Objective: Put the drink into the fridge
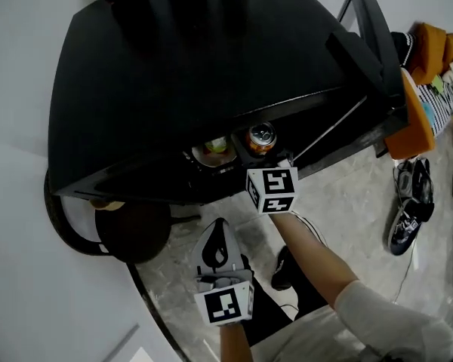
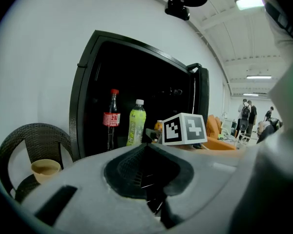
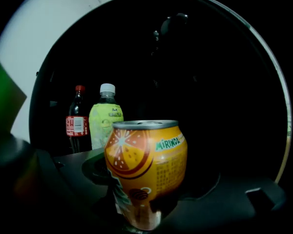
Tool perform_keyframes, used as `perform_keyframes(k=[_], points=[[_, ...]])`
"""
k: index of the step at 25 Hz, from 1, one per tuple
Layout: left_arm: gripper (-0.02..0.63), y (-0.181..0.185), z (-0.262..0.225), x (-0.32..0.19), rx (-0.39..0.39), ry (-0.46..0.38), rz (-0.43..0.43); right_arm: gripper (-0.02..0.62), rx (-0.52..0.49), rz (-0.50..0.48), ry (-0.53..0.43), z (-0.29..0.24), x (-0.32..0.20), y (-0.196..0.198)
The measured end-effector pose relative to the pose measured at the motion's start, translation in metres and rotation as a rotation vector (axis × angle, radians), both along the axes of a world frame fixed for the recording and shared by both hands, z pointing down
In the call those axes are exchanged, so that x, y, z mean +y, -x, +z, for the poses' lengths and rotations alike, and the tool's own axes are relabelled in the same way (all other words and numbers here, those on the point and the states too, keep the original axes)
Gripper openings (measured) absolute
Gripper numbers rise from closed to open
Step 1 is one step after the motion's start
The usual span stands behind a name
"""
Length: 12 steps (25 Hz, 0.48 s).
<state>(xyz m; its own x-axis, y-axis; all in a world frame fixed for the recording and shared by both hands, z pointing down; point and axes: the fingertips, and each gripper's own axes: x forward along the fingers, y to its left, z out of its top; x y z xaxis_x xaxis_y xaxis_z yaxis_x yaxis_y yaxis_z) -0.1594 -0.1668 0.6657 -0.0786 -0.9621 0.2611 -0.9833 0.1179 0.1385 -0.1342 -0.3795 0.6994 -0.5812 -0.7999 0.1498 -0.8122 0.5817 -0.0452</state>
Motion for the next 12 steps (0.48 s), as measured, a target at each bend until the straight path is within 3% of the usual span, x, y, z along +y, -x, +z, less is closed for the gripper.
perform_keyframes(k=[7,12], points=[[0.009,-0.011,0.013,-0.011,-0.028,0.006,0.083,0.348,0.014,0.031,0.020,0.027,-0.018,0.004],[0.009,-0.013,0.016,-0.013,-0.055,-0.010,0.097,0.348,0.034,0.018,-0.021,0.032,-0.029,0.010]])
